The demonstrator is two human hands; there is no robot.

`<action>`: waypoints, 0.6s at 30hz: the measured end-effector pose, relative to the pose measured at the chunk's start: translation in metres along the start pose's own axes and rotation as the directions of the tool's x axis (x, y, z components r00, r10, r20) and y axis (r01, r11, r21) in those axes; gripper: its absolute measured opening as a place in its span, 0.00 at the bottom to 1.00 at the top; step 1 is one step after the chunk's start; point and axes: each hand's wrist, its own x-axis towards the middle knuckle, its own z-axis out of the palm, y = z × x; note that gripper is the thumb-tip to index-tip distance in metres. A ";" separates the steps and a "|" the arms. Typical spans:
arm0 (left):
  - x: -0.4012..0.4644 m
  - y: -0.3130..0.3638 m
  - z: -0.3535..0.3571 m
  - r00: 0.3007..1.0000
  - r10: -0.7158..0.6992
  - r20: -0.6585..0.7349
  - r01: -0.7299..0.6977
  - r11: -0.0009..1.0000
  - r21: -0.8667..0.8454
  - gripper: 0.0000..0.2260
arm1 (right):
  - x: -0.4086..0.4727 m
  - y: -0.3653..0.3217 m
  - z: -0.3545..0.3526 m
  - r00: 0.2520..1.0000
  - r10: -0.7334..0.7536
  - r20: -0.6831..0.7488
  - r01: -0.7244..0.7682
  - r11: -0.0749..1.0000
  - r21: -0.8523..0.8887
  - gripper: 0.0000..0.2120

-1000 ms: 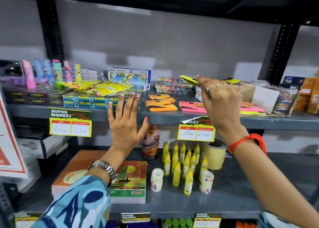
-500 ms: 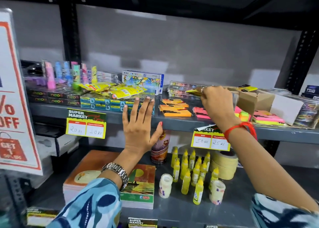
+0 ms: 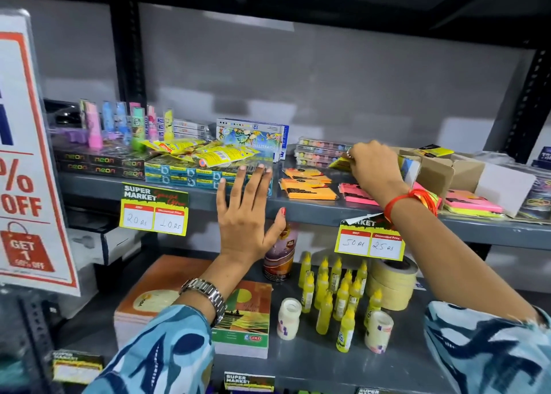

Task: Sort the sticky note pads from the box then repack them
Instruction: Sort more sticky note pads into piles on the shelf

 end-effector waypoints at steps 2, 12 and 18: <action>0.000 0.000 0.000 1.000 -0.006 0.005 0.006 1.000 -0.011 0.27 | -0.002 0.000 -0.002 1.000 -0.001 0.012 0.001 1.000 -0.002 0.07; 0.000 0.001 0.001 1.000 -0.008 0.016 0.008 1.000 -0.010 0.28 | -0.001 -0.003 -0.008 0.999 0.018 -0.034 -0.019 1.000 -0.020 0.06; 0.000 0.000 -0.001 1.000 -0.010 0.021 0.010 1.000 -0.014 0.28 | 0.008 0.000 0.012 0.966 -0.009 0.257 -0.016 0.995 0.095 0.06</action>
